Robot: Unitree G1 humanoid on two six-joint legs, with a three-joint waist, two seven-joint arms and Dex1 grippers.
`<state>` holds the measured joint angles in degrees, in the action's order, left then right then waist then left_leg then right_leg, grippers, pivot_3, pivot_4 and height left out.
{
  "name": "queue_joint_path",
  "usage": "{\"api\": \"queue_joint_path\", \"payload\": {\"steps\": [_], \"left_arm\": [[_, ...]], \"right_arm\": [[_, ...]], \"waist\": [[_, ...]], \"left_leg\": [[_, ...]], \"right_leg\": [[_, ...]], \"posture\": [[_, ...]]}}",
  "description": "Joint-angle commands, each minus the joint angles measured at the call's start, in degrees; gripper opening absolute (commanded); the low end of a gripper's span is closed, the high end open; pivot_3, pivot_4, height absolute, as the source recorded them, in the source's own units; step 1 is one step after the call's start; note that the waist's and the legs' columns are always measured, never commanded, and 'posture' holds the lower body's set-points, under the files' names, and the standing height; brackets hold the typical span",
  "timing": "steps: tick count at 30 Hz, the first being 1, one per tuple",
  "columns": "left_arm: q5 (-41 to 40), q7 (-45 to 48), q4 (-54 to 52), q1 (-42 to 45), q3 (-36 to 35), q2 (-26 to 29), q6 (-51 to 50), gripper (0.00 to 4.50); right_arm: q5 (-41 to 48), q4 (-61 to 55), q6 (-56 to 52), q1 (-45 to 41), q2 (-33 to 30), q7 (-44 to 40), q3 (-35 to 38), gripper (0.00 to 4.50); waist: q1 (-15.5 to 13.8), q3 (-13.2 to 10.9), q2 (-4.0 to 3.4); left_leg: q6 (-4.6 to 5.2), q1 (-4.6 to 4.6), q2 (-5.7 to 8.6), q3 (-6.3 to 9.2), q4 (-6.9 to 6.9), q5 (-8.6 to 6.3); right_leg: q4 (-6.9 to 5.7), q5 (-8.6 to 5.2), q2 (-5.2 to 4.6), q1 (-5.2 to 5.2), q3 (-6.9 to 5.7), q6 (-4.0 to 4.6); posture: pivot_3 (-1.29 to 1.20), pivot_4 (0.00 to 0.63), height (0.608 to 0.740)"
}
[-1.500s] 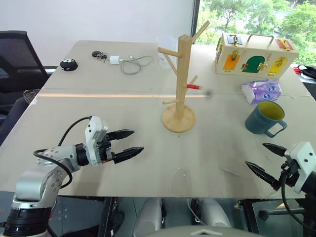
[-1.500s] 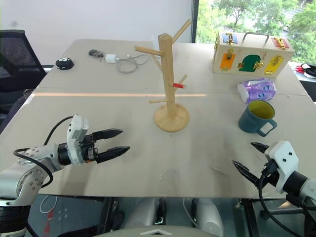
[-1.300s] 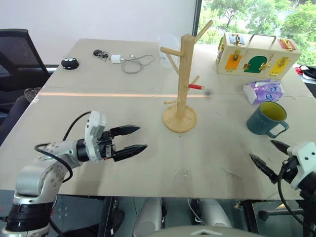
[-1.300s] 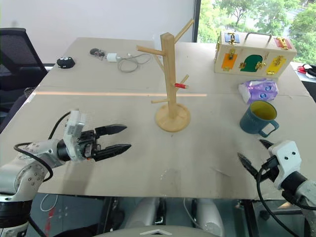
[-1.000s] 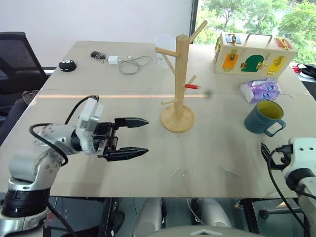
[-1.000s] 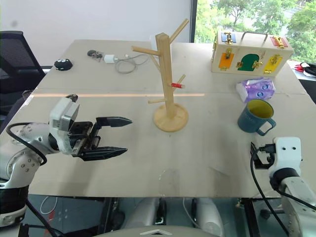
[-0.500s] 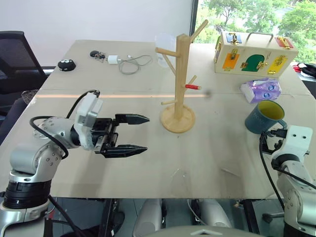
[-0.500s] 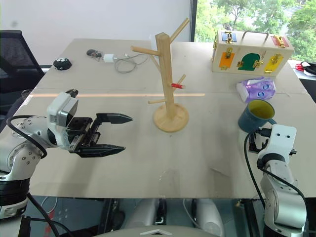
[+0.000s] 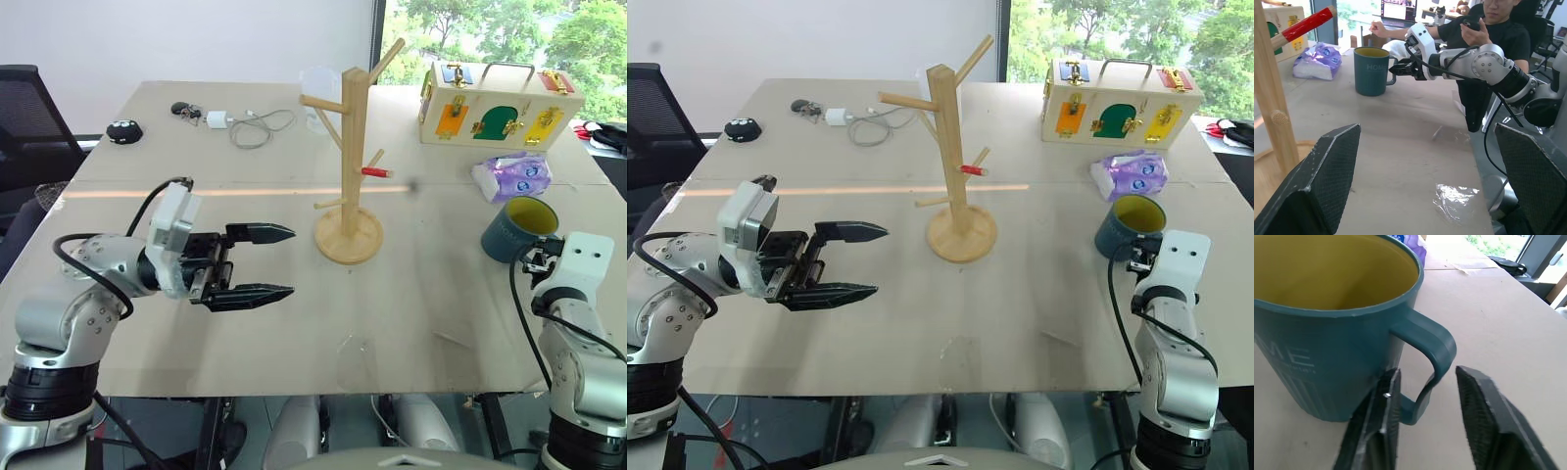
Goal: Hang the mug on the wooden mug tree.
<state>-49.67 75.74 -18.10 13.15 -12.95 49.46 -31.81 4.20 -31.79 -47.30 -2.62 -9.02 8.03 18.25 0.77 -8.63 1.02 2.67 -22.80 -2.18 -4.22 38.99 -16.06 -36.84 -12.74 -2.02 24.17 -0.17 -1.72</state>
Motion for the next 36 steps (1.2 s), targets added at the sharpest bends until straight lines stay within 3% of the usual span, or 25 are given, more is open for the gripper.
{"api": "queue_joint_path", "payload": {"steps": [1, 17, 22, 27, 31, 36], "left_arm": [[-0.98, -0.62, -2.27, -0.28, -1.60, 0.12, 0.30, 4.50], [-1.89, -1.72, -3.32, -0.83, -2.53, 0.64, -0.29, 4.50], [-2.44, -1.94, -3.96, -1.23, -2.55, 0.73, -0.64, 4.50], [-3.07, -2.90, -4.29, -1.86, -3.31, 0.24, -0.29, 4.50], [-2.58, -5.22, -4.86, -3.16, -4.64, -1.76, 1.57, 4.50], [-3.78, -3.54, -3.23, -7.05, -8.47, -4.39, 4.32, 4.50]], "right_arm": [[-1.34, -0.31, 0.71, -1.06, 0.10, 0.92, -0.02, 1.68], [-3.22, 2.15, 1.26, -0.97, 2.80, 1.92, -0.84, 1.68], [-4.38, 7.17, 7.41, 0.13, 1.85, 1.61, -0.82, 0.04], [-3.27, 11.30, 13.66, -0.83, -0.30, -0.65, 0.76, 0.04], [0.38, 12.24, 16.80, -1.07, -3.56, -6.76, 1.53, 0.04], [13.10, 6.07, 16.39, 0.31, -13.45, -26.75, 2.24, 0.04]], "waist": [[0.00, 0.00, 0.00], [0.03, 0.00, -0.01], [0.03, 0.00, -0.01], [0.10, 0.00, 0.00], [0.06, -0.02, -0.03], [0.13, -0.06, -0.09]], "left_leg": [[0.00, 0.00, 0.00, 0.00, 0.00, 0.00], [-0.01, 0.00, 0.00, -0.01, -0.01, 0.01], [-0.01, 0.00, 0.00, -0.01, -0.02, 0.00], [0.00, 0.02, 0.01, -0.03, -0.03, 0.00], [0.00, 0.02, 0.01, -0.04, -0.03, 0.00], [0.06, 0.02, -0.01, -0.09, -0.04, -0.04]], "right_leg": [[0.00, 0.00, 0.00, 0.00, 0.00, 0.00], [0.00, 0.00, 0.00, 0.01, 0.00, 0.00], [0.00, 0.00, 0.00, 0.02, 0.00, 0.00], [0.00, 0.00, -0.01, 0.01, 0.03, 0.00], [0.00, 0.00, -0.01, 0.01, 0.04, 0.00], [0.01, 0.01, 0.01, 0.02, 0.08, 0.00]], "posture": [[0.00, 0.150, 0.740], [0.00, 0.150, 0.740], [0.00, 0.150, 0.740], [0.00, 0.150, 0.740], [0.00, 0.150, 0.740], [0.00, 0.150, 0.740]]}}
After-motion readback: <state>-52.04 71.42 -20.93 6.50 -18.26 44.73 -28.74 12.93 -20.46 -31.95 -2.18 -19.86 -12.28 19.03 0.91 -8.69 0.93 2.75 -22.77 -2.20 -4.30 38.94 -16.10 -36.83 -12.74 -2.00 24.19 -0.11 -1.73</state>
